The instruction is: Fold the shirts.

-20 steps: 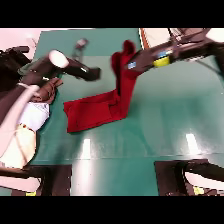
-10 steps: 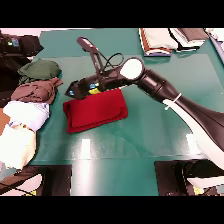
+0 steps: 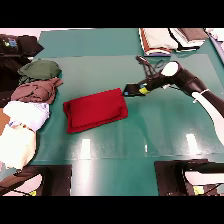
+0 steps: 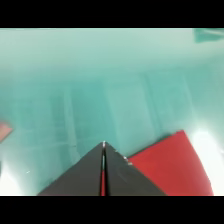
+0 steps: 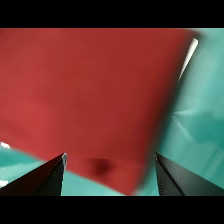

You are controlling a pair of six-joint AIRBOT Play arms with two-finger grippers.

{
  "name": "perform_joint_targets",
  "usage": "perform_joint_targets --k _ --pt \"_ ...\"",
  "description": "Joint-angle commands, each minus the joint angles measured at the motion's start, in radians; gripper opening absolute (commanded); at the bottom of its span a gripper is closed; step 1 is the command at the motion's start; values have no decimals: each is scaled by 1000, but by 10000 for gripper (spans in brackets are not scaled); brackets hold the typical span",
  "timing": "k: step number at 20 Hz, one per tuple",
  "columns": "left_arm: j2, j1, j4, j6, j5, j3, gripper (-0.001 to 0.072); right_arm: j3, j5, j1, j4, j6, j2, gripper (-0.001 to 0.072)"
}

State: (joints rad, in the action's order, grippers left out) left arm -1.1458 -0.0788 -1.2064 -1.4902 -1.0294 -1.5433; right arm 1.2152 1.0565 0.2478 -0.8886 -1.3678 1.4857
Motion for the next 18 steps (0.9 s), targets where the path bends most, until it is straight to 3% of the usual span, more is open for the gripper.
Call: perform_joint_targets --k 1,7,8,11,12,14,18 --pt "1 -76 0 34 56 16 27 -53 27 -86 88 5 94 624" --pt "-15 -135 5 32 64 45 27 152 50 60 196 8 338 614" --pt "-18 -135 6 32 61 45 27 194 51 90 215 10 373 538" --pt "-18 -141 9 32 49 45 26 311 29 169 205 25 440 139" --pt "-18 -154 5 32 52 45 26 342 8 183 204 35 446 48" --pt "-18 -214 1 33 54 45 27 386 -45 184 191 36 427 15" --pt "-18 -351 -28 33 71 45 26 419 -22 52 -59 26 277 15"
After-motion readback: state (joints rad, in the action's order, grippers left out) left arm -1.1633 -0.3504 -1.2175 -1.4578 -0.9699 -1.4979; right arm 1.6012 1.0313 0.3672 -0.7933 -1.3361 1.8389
